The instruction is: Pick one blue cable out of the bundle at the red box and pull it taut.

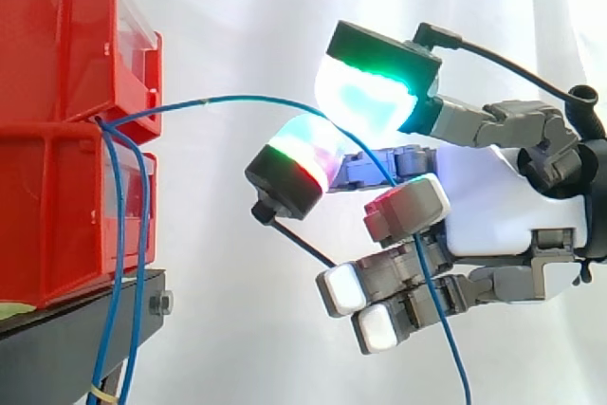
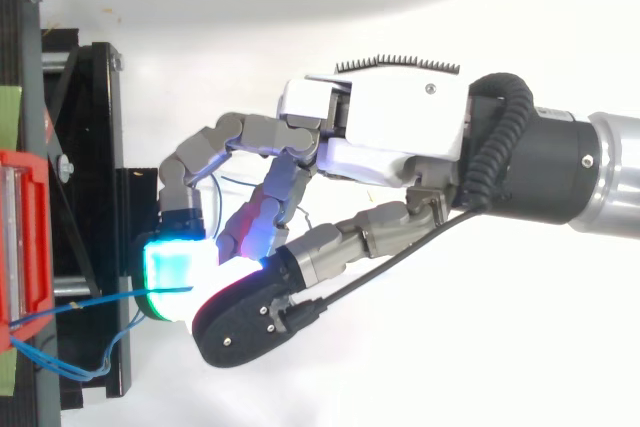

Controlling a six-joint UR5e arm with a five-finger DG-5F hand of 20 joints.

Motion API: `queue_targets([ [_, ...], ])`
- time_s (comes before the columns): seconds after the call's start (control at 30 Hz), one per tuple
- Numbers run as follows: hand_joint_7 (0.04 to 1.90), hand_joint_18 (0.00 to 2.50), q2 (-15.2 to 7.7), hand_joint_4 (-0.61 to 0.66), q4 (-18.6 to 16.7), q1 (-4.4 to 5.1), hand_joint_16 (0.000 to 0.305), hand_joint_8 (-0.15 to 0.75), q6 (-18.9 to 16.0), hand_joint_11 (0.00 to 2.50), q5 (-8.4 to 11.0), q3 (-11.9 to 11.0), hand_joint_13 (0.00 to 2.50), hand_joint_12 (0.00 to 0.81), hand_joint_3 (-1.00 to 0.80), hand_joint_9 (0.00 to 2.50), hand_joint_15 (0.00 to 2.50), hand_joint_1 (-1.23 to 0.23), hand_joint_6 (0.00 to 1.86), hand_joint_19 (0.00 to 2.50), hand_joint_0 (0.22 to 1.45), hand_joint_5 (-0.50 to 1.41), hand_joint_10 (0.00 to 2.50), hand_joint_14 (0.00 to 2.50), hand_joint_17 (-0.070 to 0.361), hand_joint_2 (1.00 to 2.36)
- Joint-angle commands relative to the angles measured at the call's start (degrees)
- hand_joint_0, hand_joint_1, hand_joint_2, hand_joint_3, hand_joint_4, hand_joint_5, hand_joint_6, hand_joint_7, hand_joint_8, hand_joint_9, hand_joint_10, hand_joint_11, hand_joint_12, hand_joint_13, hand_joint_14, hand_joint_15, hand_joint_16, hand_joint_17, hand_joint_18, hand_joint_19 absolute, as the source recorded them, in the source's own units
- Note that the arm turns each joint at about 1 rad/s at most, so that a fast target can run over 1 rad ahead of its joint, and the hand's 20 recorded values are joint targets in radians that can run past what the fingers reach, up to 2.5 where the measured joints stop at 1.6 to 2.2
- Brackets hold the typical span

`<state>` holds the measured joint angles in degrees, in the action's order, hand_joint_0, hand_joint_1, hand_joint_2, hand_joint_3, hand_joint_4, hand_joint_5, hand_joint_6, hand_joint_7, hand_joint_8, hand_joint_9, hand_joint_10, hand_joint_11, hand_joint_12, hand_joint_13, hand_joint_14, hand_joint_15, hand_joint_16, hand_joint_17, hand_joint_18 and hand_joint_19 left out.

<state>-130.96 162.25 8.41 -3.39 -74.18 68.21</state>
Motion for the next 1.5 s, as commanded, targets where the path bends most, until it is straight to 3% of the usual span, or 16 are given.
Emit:
queue_targets([
  [0.0,1.01,0.82,0.00,0.00,0.00,0.02,0.054,0.404,0.05,0.94,0.00,0.00,0.95,0.410,-0.43,1.35,0.50,-0.65,0.88,0.57,0.52,-0.06,0.01,0.01,0.122,1.01],
  [0.5,0.97,0.88,0.00,0.01,0.00,0.11,0.066,0.454,0.05,0.92,0.00,0.00,0.99,0.463,-0.50,1.37,0.49,-0.62,0.87,0.54,0.41,-0.06,0.01,0.01,0.148,1.00],
  [0.63,0.98,0.84,0.00,0.00,0.00,0.11,0.061,0.432,0.05,0.93,0.00,0.00,0.96,0.442,-0.50,1.35,0.49,-0.66,0.88,0.56,0.45,-0.06,0.01,0.01,0.136,1.00],
  [0.93,1.01,0.79,0.00,0.00,0.00,0.02,0.053,0.400,-0.04,0.94,0.00,0.00,0.93,0.407,-0.29,1.32,0.51,-0.71,0.88,0.59,0.54,-0.07,0.01,0.01,0.119,1.02],
  [1.17,0.99,0.86,0.00,-0.01,0.00,0.02,0.060,0.428,0.05,0.93,0.00,0.00,0.97,0.434,-0.21,1.35,0.49,-0.75,0.88,0.55,0.56,-0.06,0.01,0.01,0.134,1.01],
  [1.33,0.99,0.86,0.00,-0.02,0.00,0.11,0.059,0.429,0.05,0.93,0.00,0.00,0.97,0.428,-0.19,1.34,0.48,-0.77,0.88,0.54,0.57,-0.06,0.01,0.01,0.132,1.02],
  [1.47,0.99,0.81,0.00,0.00,0.00,0.11,0.053,0.398,0.05,0.93,0.00,0.00,0.94,0.398,-0.30,1.32,0.51,-0.71,0.89,0.58,0.53,-0.07,0.01,0.02,0.118,1.01],
])
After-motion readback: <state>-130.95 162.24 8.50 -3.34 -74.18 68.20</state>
